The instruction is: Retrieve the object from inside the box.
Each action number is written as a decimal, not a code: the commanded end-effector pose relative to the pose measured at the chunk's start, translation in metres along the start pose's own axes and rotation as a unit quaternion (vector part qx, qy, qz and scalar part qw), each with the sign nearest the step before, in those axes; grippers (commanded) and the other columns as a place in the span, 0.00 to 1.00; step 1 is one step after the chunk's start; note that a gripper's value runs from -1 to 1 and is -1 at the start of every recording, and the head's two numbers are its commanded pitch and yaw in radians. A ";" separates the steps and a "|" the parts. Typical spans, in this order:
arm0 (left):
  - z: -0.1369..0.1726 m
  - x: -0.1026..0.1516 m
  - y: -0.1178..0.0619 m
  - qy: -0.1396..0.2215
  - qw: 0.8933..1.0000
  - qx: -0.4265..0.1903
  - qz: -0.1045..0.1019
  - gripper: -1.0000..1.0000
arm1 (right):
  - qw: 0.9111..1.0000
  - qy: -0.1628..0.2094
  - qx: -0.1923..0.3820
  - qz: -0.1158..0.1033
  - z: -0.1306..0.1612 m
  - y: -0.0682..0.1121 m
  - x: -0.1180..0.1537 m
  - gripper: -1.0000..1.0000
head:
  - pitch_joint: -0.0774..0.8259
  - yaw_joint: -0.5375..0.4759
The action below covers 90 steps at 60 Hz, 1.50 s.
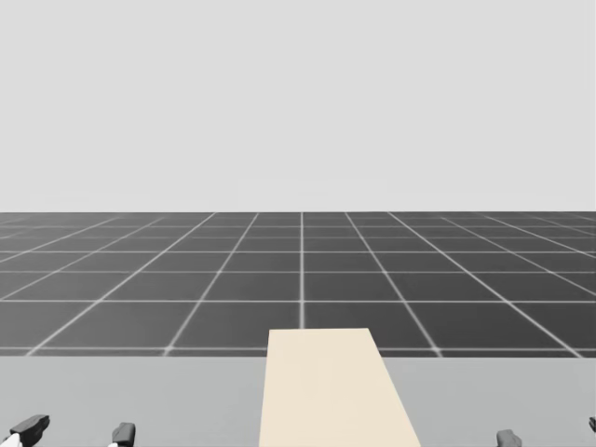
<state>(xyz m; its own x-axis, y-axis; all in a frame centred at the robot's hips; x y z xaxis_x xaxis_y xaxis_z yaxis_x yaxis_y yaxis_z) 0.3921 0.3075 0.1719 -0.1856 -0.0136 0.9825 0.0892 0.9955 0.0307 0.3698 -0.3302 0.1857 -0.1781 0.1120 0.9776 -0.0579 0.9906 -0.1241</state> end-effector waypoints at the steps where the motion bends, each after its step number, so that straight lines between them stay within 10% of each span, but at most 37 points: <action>1: -0.001 0.000 0.000 0.002 1.000 0.001 -0.001 0.00 | 1.000 0.003 -0.002 0.003 0.002 0.000 -0.001 0.00 | 0.09 0.54; 10: -0.003 -0.004 0.000 0.021 1.000 -0.001 -0.003 0.00 | 0.999 0.033 0.042 -0.011 0.000 0.003 -0.008 0.00 | 0.09 0.54; 20: -0.010 -0.023 -0.005 0.128 0.990 -0.037 -0.036 0.00 | 0.989 0.083 0.122 -0.014 0.001 0.017 -0.020 0.00 | 0.09 0.54; 39: 0.006 -0.026 -0.039 0.105 0.969 -0.201 -0.098 0.00 | 0.965 0.065 0.254 0.003 0.014 0.045 -0.021 0.00 | 0.09 0.54; 63: 0.036 -0.016 -0.089 0.079 0.915 -0.383 -0.097 0.00 | 0.936 0.011 0.349 0.039 0.031 0.067 -0.013 0.00 | 0.09 0.53; 71: 0.039 -0.017 -0.102 0.065 0.913 -0.390 -0.102 0.00 | 0.934 0.007 0.355 0.044 0.032 0.069 -0.012 0.00 | 0.09 0.53; 90: 0.029 -0.016 -0.135 0.068 0.871 -0.486 -0.034 0.00 | 0.930 0.000 0.364 0.051 0.031 0.071 -0.014 0.00 | 0.09 0.53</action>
<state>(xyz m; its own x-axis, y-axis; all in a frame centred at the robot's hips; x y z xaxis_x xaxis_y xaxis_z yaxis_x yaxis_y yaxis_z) 0.3519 0.1919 0.1435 -0.1277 -0.1829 0.9748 0.8271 0.5228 0.2065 0.3384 -0.2689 0.1593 -0.2087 0.2086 0.9555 -0.6715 0.6797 -0.2950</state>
